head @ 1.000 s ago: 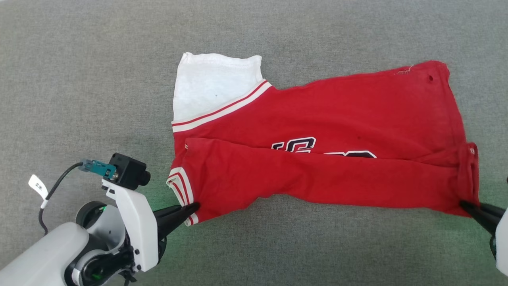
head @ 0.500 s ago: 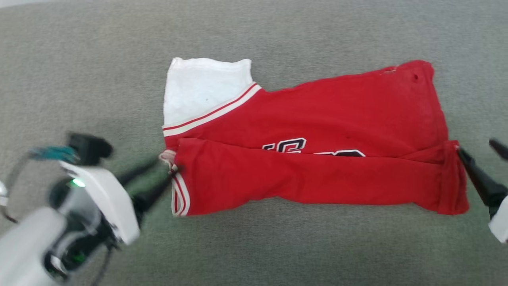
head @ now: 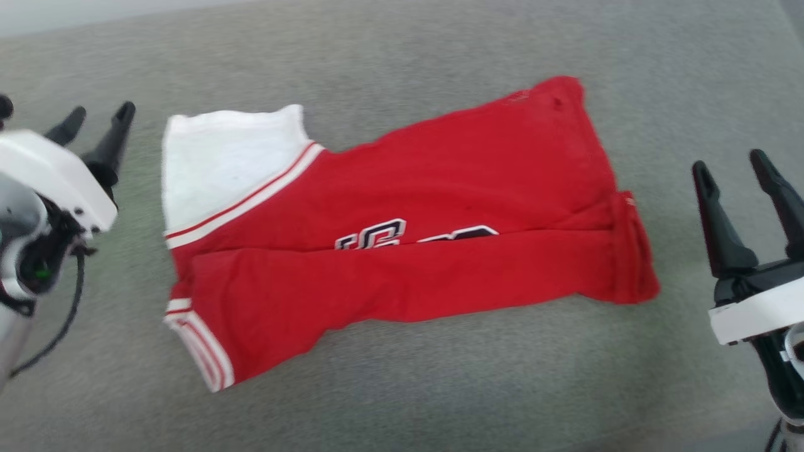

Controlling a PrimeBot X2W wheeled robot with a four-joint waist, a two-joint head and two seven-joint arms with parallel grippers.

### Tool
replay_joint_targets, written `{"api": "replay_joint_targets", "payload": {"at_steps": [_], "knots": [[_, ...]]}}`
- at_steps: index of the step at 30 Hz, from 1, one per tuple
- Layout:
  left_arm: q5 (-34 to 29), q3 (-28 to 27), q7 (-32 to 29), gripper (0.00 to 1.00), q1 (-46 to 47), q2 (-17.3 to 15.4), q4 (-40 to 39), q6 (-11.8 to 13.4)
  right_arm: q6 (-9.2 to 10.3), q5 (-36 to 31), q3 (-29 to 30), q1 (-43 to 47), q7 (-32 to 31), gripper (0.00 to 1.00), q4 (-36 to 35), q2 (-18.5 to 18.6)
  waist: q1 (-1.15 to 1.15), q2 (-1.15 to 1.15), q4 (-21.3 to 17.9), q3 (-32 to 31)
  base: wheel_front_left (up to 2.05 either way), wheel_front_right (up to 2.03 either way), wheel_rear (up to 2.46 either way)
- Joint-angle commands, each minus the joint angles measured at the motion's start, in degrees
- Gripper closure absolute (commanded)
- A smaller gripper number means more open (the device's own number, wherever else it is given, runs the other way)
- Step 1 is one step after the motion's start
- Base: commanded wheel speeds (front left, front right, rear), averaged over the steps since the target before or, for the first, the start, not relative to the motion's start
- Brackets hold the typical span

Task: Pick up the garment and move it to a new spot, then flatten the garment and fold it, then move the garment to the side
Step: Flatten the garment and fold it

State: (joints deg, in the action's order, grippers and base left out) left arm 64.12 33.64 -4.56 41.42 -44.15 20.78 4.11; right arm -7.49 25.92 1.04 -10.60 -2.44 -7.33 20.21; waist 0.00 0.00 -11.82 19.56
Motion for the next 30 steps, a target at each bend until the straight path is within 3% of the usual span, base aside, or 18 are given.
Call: {"api": "replay_joint_targets", "payload": {"at_steps": [1, 5, 9, 15, 18, 19, 22, 30], "knots": [[0.1, 0.4, -1.3, 0.00, 1.9, 0.5, 1.7, -0.3, 0.01, -0.4, -0.2, -0.6, 0.7, 0.00, -0.2, -0.6, 0.00, 0.00, -2.8, 0.7, 0.00, 0.00, 0.00], [0.0, 2.4, -9.3, 0.00, 7.6, 0.2, 8.3, -1.8, 0.01, -0.8, -0.4, -0.3, 1.2, 0.00, 0.1, -1.9, 0.00, 0.00, -5.7, 1.2, 0.00, 0.00, 0.00], [0.2, 5.8, -21.5, 0.00, 11.8, -0.6, 12.7, -2.9, 0.01, -0.3, -0.4, 0.5, 1.6, 0.00, 0.2, -2.7, 0.00, 0.00, -7.4, 1.8, 0.00, 0.00, 0.00], [1.4, 9.4, -36.1, 0.00, 16.0, -0.1, 16.9, -2.2, 0.01, 0.4, -1.0, 0.2, 1.9, 0.00, -0.3, -3.0, 0.00, 0.00, -8.4, 3.8, 0.00, 0.00, 0.00], [2.3, 9.9, -39.6, 0.00, 16.6, 1.4, 17.6, -2.1, 0.01, 0.7, -0.6, -0.2, 1.6, 0.00, -0.6, -2.6, 0.00, 0.00, -8.3, 4.9, 0.00, 0.00, 0.00], [2.2, 10.2, -40.2, 0.10, 16.9, 1.7, 17.7, -2.3, 0.01, 0.9, -0.7, -0.3, 1.1, 0.00, -0.7, -2.4, 0.00, 0.00, -8.2, 5.2, 0.00, 0.00, 0.00], [2.8, 10.4, -41.2, 1.00, 17.6, 3.0, 18.0, -2.9, 0.01, 1.3, -1.4, -1.1, 0.1, 0.00, -0.9, -1.5, 0.00, 0.00, -7.6, 6.1, 0.00, 0.00, 0.00], [1.3, 10.9, -39.4, 1.00, 21.7, 5.8, 17.5, -5.9, 0.01, 3.7, -9.6, -9.6, -13.6, 0.00, 0.8, 6.6, 0.00, 0.00, -3.3, 9.3, 0.00, 0.00, 0.00]]}}
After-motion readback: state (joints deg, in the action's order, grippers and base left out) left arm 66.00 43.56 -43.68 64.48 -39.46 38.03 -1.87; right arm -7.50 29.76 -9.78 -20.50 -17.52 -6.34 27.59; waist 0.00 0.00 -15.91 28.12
